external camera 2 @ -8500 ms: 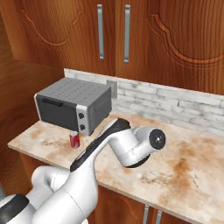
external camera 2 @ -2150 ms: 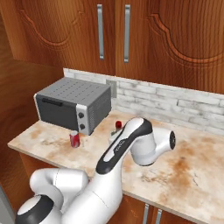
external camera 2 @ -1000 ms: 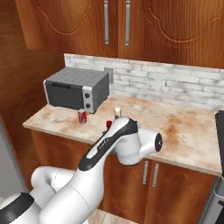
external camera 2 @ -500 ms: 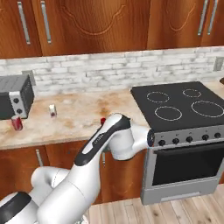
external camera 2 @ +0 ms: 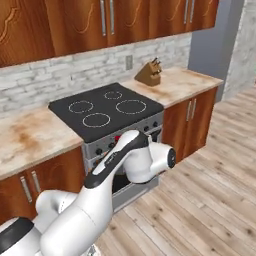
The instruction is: Move the drinks to the dining counter.
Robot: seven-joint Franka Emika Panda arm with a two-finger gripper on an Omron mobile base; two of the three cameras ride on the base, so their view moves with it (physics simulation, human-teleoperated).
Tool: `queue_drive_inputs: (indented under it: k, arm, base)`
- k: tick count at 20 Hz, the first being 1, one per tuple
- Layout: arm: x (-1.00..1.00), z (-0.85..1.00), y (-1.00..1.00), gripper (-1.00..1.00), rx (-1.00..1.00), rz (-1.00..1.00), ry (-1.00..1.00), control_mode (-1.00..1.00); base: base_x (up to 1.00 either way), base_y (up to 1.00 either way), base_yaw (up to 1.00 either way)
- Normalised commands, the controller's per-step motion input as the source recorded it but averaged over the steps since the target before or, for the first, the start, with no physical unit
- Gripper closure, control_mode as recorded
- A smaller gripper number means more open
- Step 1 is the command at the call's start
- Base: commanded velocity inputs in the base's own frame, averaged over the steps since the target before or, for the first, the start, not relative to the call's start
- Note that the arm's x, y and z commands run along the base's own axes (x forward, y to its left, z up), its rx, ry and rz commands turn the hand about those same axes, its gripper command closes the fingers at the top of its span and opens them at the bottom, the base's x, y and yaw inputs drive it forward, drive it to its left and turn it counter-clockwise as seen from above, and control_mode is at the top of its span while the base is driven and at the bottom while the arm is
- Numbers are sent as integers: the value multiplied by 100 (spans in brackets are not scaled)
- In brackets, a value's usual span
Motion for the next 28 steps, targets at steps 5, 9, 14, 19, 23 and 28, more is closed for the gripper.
queue_drive_inputs:
  k: [5, 9, 14, 19, 23, 28]
  arm:
    - [0, 0, 0, 100, 0, 0, 0, 100]
    - [0, 0, 0, 100, 0, 0, 0, 100]
    - [0, 0, 0, 100, 0, 0, 0, 100]
    - [0, 0, 0, 100, 0, 0, 0, 100]
    - [0, 0, 0, 100, 0, 0, 0, 100]
    - [0, 0, 0, 100, 0, 0, 0, 100]
  base:
    - [8, -50, -83]
    - [16, -38, -83]
    - [22, -32, -82]
    - [34, -26, -78]
    - [50, -26, -73]
    - [85, -12, -62]
